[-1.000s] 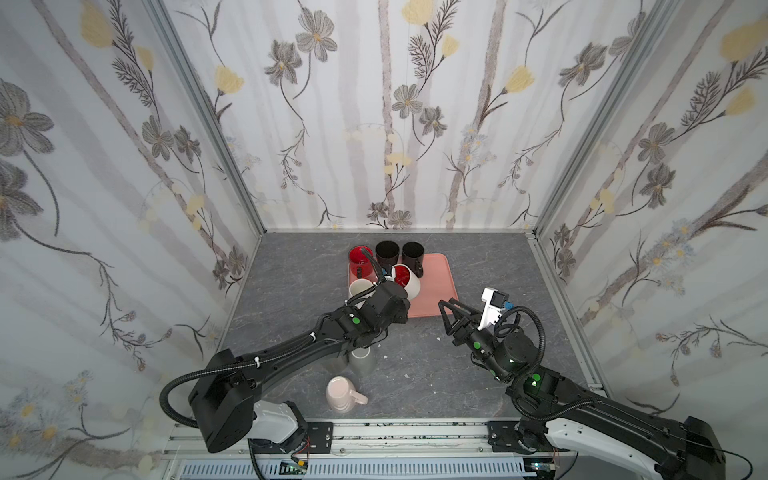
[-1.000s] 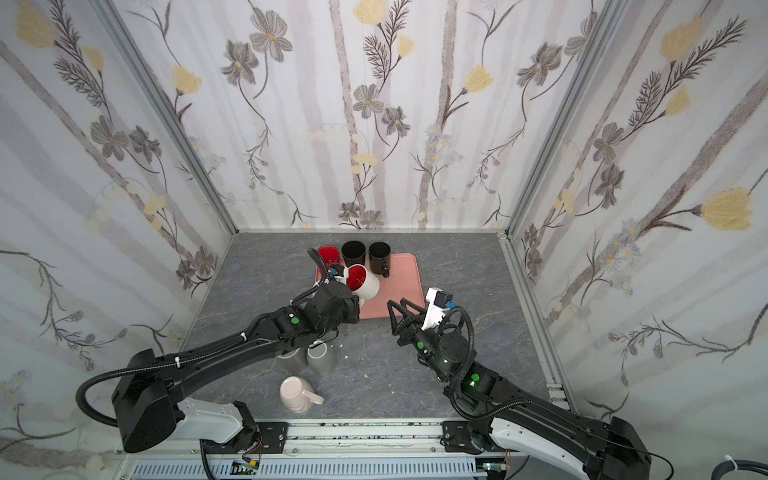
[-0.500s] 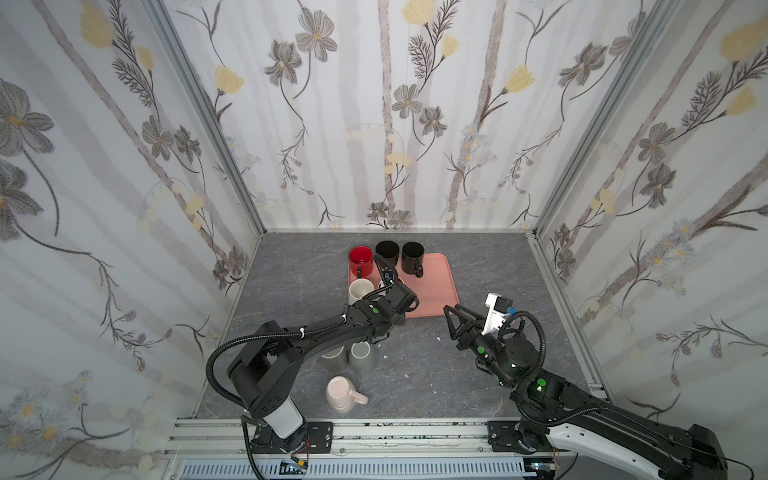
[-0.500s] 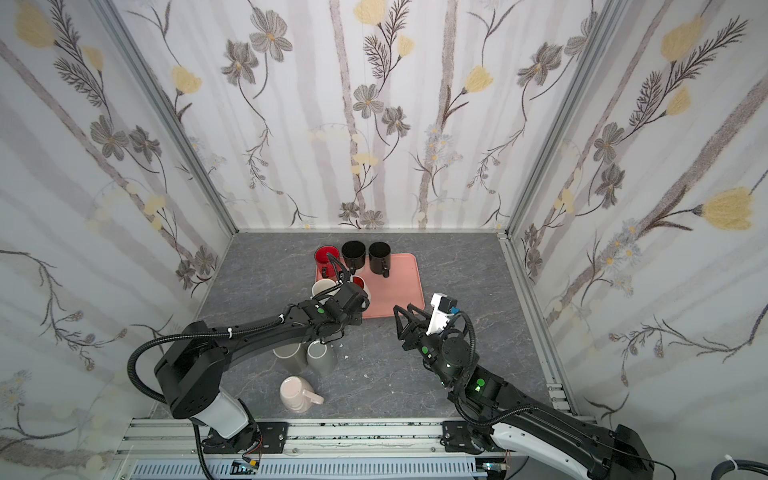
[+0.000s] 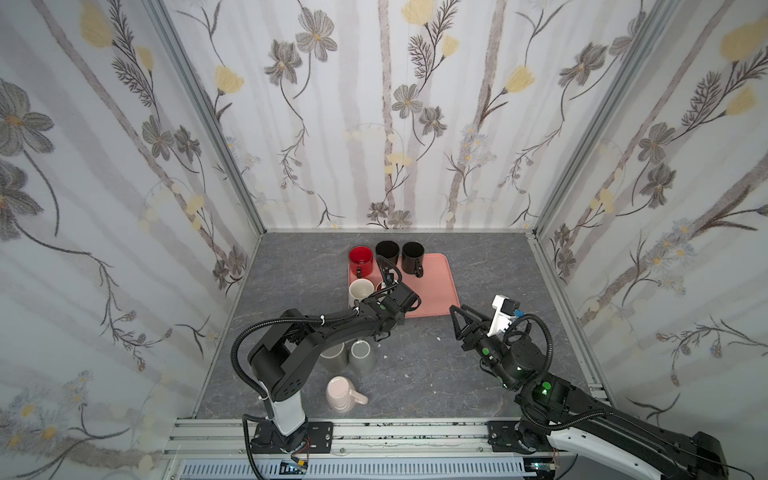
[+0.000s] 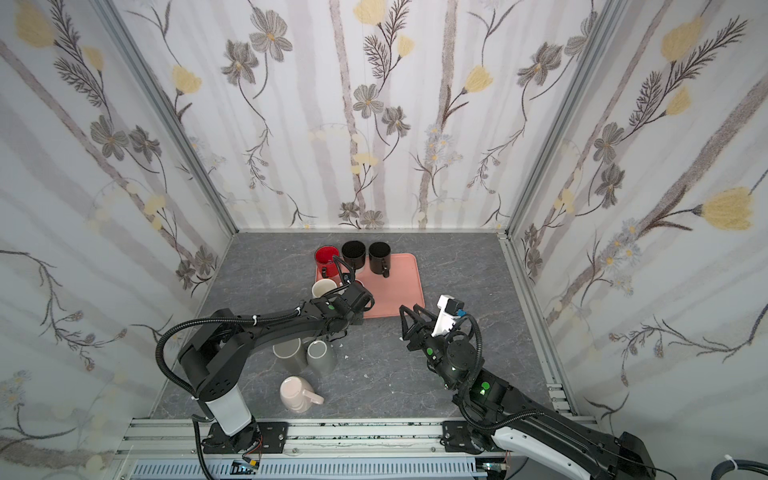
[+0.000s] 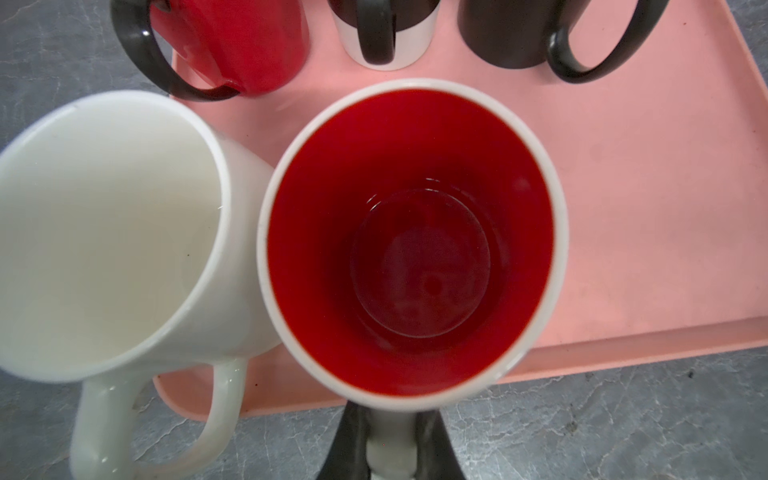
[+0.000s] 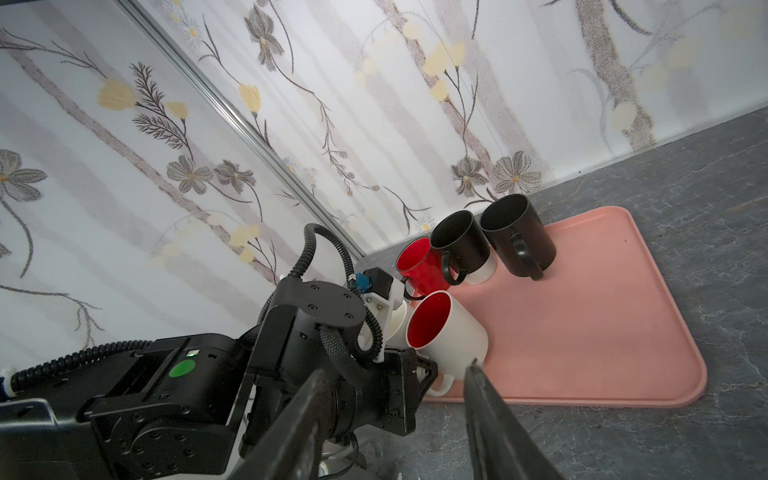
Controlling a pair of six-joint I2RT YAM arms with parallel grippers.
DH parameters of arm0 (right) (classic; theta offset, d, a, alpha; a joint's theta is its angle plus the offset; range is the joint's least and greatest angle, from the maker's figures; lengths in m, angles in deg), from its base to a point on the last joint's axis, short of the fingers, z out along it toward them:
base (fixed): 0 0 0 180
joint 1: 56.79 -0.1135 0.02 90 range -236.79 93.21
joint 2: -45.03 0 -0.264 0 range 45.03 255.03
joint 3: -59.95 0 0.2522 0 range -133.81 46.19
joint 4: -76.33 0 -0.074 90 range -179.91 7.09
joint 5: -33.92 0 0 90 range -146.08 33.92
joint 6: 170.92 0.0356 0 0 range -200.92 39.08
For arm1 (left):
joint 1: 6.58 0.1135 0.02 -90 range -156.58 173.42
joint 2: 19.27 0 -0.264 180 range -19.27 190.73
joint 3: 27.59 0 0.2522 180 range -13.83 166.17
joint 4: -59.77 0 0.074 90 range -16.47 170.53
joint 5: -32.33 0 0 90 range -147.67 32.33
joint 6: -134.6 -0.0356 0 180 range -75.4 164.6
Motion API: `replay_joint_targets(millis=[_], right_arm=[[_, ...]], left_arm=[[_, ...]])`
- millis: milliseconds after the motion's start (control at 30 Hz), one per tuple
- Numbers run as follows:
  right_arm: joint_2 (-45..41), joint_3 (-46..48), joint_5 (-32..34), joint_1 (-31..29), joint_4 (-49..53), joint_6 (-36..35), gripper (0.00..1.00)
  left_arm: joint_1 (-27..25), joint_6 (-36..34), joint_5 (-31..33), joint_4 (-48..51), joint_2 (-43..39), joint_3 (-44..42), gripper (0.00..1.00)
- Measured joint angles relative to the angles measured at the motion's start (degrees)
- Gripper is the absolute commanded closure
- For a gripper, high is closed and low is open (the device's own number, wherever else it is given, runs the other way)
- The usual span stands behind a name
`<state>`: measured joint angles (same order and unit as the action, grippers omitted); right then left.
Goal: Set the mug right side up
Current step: 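Set the cream mug upright on the tray with left gripper while right withdraws, then open the left gripper on the cream mug's handle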
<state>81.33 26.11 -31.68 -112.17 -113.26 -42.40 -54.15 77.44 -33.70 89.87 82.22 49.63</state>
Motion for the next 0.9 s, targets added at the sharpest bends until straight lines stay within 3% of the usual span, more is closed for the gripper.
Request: replay_joint_targets(millis=[167,333,567,733,900], right_arm=[[0.0,0.2,0.0,0.2,0.4,0.0,0.46],[0.0,0.2,0.0,0.3,0.4,0.0,0.40],[0.0,0.3,0.0,0.4,0.8,0.0,0.31],[0.1,0.4,0.0,0.4,0.9,0.0,0.28],[1.0,1.3,-0.7,0.4,0.9,0.0,0.27]], left_arm=[[0.0,0.0,0.4,0.4,0.5,0.3,1.00],[0.0,0.0,0.4,0.5,0.5,0.3,0.80],[-0.1,0.0,1.1,-0.4,-0.2,0.1,0.70],[-0.1,0.6,0.3,-2.5,-5.6,-2.5,0.58],[-0.1,1.4,-1.2,-5.4,-15.4,-6.6,0.35]])
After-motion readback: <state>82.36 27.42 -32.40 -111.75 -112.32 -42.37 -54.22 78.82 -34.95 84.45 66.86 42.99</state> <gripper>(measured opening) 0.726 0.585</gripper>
